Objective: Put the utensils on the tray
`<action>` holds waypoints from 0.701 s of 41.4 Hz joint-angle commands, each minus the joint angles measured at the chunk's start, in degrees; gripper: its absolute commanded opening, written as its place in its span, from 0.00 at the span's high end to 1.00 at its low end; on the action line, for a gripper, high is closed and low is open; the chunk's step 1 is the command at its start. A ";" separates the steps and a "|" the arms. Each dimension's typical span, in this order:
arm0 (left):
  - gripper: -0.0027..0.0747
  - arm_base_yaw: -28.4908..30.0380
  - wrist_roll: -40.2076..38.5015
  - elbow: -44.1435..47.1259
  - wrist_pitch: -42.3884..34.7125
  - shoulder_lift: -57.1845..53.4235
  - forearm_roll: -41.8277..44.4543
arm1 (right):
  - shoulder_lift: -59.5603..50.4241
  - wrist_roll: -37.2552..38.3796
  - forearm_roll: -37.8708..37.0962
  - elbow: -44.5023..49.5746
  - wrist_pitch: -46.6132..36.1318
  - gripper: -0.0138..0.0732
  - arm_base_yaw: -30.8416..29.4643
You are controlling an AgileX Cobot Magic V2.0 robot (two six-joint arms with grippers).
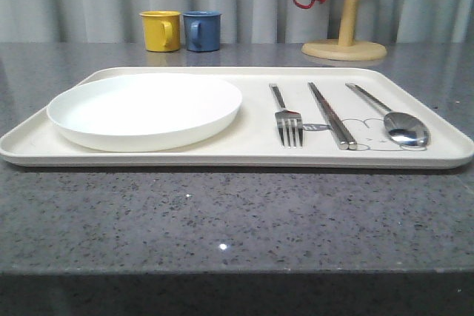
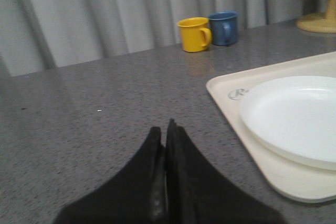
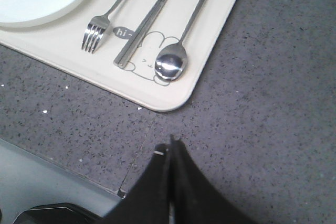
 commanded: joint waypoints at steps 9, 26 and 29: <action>0.99 7.27 -0.29 11.78 -11.91 -12.76 -1.02 | 0.11 -0.41 -0.38 -1.56 -3.79 0.92 0.00; 0.99 6.23 -0.29 12.76 -13.98 -12.76 -2.19 | 0.17 -0.41 -0.40 -1.56 -3.60 0.92 0.00; 0.99 6.23 -0.29 12.76 -13.98 -12.76 -2.19 | 0.17 -0.41 -0.40 -1.56 -3.60 0.92 0.00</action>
